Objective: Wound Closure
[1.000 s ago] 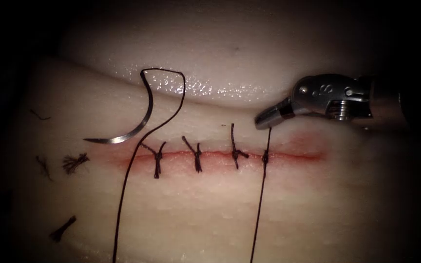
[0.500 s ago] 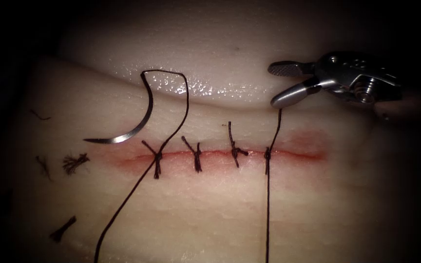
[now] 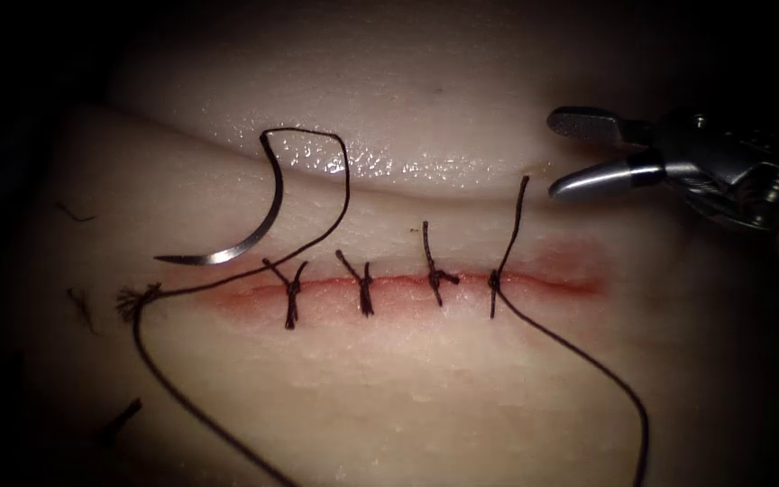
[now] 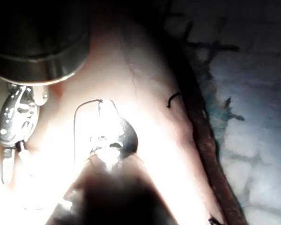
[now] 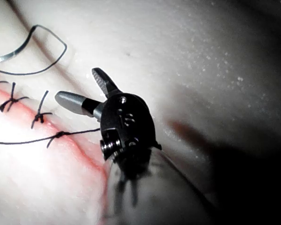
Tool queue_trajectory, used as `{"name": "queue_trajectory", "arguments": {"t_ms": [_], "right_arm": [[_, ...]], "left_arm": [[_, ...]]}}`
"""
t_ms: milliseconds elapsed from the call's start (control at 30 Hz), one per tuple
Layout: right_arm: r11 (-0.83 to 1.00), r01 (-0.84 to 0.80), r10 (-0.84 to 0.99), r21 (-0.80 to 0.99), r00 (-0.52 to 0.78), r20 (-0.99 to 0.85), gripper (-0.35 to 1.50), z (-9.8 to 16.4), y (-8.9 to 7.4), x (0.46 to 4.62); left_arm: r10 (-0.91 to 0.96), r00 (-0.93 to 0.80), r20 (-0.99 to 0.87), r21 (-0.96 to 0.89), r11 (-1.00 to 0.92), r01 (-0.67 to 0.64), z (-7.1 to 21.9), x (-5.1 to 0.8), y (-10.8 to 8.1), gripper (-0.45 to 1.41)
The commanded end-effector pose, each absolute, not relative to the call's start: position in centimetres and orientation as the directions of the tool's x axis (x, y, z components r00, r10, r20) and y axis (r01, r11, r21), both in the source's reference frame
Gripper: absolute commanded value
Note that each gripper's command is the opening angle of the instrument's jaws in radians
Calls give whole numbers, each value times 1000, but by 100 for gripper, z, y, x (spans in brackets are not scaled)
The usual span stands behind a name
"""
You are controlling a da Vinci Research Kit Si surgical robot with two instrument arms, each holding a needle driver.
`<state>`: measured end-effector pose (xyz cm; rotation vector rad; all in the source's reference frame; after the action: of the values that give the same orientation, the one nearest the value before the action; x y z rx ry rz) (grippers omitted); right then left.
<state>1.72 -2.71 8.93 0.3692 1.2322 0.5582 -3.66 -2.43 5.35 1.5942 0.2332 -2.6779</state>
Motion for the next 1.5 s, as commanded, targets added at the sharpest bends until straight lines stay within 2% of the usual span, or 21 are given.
{"name": "queue_trajectory", "arguments": {"t_ms": [33, 100, 400, 567, 700, 833, 1033, 1500], "right_arm": [[822, -203, 568, 532, 228, -791, 93, 898, -280, 180], [832, -218, 552, 511, 220, -804, 83, 897, -282, 181], [847, -232, 521, 479, 180, -834, 80, 900, -295, 187], [856, -195, 510, 479, 162, -845, 49, 902, -309, 196], [861, -169, 504, 480, 148, -851, 14, 903, -316, 198], [863, -161, 500, 479, 133, -856, -1, 903, -321, 199], [863, -152, 498, 481, 97, -862, -10, 899, -327, 201], [857, -185, 484, 481, -33, -875, -6, 885, -329, 197]], "left_arm": [[60, -486, -872, -117, -989, 87, 545, -373, -239, -45], [67, -496, -866, -118, -990, 73, 554, -374, -221, -45], [111, -534, -838, -131, -991, -1, 598, -376, -168, -45], [128, -542, -831, -137, -990, -25, 622, -377, -148, -45], [141, -542, -828, -135, -990, -50, 645, -369, -130, -45], [150, -569, -809, -131, -989, -74, 675, -359, -113, -45], [156, -592, -791, -118, -988, -102, 714, -353, -99, -45], [164, -659, -734, -93, -986, -141, 803, -359, -110, -45]]}}
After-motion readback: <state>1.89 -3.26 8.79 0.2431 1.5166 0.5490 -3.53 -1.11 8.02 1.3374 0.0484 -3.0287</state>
